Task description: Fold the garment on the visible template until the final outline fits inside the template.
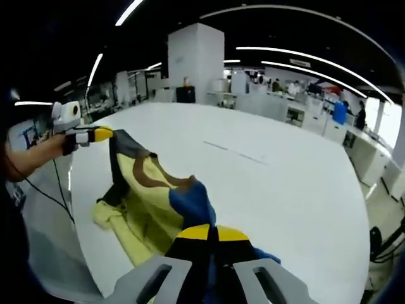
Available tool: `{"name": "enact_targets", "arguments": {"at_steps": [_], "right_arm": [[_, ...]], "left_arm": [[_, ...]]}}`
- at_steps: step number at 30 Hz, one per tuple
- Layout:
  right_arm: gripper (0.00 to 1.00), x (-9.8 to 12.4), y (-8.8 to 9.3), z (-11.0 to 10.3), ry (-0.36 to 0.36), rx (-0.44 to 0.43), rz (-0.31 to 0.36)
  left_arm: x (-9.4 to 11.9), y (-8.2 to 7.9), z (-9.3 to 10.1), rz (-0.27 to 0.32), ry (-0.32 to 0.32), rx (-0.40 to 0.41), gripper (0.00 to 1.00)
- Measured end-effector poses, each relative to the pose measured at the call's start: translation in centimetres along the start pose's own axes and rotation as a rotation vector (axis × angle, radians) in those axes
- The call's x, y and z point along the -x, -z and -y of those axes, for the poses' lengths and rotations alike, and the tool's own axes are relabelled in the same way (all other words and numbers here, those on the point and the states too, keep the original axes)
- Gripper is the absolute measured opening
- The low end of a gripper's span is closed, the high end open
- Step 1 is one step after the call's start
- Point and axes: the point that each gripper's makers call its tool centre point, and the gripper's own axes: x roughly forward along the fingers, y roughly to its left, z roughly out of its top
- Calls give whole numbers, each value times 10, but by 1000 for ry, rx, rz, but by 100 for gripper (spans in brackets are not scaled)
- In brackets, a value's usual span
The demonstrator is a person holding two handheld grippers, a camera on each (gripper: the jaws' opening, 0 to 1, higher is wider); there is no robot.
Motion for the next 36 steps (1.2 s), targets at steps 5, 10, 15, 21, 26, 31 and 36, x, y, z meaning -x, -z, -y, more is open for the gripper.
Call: {"name": "enact_targets", "arguments": {"at_steps": [5, 10, 15, 21, 26, 31, 36], "right_arm": [[0, -10, -13, 14, 20, 12, 6], [0, -18, -26, 25, 52, 27, 6], [0, -27, -37, 39, 111, 10, 22], [0, -46, -53, 57, 178, 10, 46], [0, -66, -66, 73, 212, -68, 81], [0, -91, -66, 89, 245, -92, 76], [0, -111, -60, 105, 281, -103, 59]], "left_arm": [[-15, -5, -8, -23, 2, -33, 0], [-30, -10, -18, -32, -10, -72, 0], [-44, -16, -26, -23, -42, -73, 0], [-67, -22, -38, -11, -94, -94, 0], [-89, -19, -47, -25, -138, -112, 0], [-110, -17, -58, -23, -171, -140, 0], [-130, -7, -74, -30, -203, -114, 0]]}}
